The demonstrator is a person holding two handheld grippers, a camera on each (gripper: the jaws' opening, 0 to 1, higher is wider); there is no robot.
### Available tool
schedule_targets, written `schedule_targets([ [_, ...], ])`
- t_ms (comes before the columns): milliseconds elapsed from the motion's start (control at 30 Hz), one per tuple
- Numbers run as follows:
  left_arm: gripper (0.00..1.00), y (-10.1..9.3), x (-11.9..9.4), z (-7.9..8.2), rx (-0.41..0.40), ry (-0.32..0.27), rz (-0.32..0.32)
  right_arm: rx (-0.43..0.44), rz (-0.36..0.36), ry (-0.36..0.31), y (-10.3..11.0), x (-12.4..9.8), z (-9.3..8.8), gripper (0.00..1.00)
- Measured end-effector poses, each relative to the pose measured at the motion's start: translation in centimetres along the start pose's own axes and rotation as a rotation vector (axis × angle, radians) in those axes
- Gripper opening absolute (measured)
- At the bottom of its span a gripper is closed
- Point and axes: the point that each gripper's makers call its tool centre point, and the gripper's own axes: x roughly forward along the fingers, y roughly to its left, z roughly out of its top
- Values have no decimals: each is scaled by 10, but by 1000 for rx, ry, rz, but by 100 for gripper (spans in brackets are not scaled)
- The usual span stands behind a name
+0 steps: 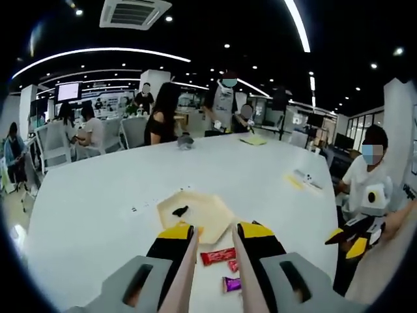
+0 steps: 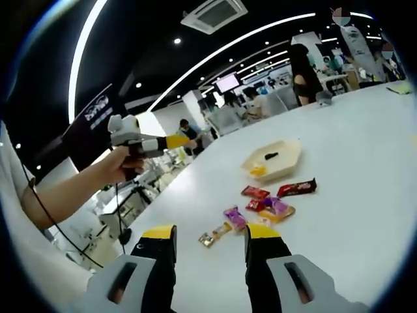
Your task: Place the target food into the container with the food tongs after gripping and lifting it, then release it inside without dropping or visibly crushing the food.
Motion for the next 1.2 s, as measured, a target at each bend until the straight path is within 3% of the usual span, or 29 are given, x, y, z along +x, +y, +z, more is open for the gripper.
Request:
schedule_targets([
  [733, 25, -12, -21, -31, -15, 8, -2, 4, -10, 38, 8, 16, -19, 43],
  [1200, 26, -22, -36, -37, -33, -2, 6, -3, -1, 59, 14, 17, -24, 44],
])
